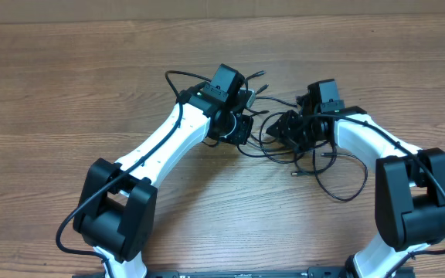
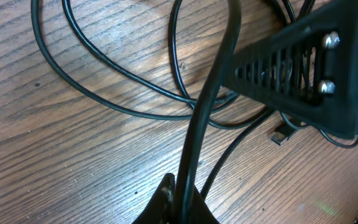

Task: Untangle cables

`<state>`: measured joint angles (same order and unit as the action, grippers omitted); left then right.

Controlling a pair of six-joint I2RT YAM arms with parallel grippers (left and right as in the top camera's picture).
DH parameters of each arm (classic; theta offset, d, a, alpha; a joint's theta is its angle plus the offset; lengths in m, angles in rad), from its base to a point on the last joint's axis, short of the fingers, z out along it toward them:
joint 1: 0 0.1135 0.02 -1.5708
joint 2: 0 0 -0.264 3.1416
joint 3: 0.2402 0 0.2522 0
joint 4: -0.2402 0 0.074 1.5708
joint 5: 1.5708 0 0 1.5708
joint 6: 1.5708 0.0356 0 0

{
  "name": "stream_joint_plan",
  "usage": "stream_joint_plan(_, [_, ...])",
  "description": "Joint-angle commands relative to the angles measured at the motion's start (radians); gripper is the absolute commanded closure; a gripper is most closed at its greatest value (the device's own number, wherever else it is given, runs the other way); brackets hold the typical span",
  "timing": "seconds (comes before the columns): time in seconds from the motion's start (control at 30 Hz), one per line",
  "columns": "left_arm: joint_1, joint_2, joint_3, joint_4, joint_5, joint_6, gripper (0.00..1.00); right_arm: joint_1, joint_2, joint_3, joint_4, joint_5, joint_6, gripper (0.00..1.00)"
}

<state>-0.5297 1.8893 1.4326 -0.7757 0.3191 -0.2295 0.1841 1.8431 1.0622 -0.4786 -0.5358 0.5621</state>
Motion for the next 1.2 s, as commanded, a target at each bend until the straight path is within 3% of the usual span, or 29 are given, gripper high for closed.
stream_joint_plan(0.0, [-0.001,0.014,0.007,-0.003,0.010,0.025,0.96,-0.002,0.006,0.043,0.006,-0.085,-0.026,0.83])
stream_joint_plan(0.1, [-0.001,0.014,0.007,-0.005,0.010,0.025,0.96,-0.002,0.006,0.042,-0.038,-0.080,0.044,0.96])
stream_joint_plan(0.43, [-0.001,0.014,0.007,-0.010,0.010,0.025,0.96,0.039,0.006,0.042,-0.140,-0.068,0.109,0.96])
stream_joint_plan(0.47, [-0.001,0.014,0.007,-0.010,0.010,0.027,0.96,0.042,0.006,0.042,-0.140,-0.066,0.116,0.89])
stream_joint_plan(0.5, [-0.001,0.014,0.007,-0.011,0.010,0.029,0.96,0.045,0.006,0.042,-0.140,-0.059,0.120,0.76])
stream_joint_plan(0.53, [-0.001,0.014,0.007,-0.011,0.010,0.029,0.96,0.045,0.006,0.042,-0.139,-0.048,0.120,0.71])
stream_joint_plan(0.7, [-0.001,0.014,0.007,-0.011,0.011,0.028,0.96,0.046,0.006,0.042,-0.164,-0.023,0.131,0.65])
stream_joint_plan(0.77, [-0.001,0.014,0.007,-0.013,0.010,0.029,0.96,0.047,0.006,0.042,-0.167,-0.080,0.130,0.73])
stream_joint_plan(0.83, [-0.001,0.014,0.007,-0.014,0.011,0.029,0.96,0.051,0.006,0.042,-0.169,-0.146,0.130,0.94])
stream_joint_plan(1.0, [-0.001,0.014,0.007,-0.014,0.011,0.029,0.96,0.053,0.006,0.042,-0.184,-0.232,0.158,0.96])
stream_joint_plan(1.17, [-0.001,0.014,0.007,-0.013,0.011,0.029,0.96,0.053,0.006,0.042,-0.144,-0.190,0.181,0.96])
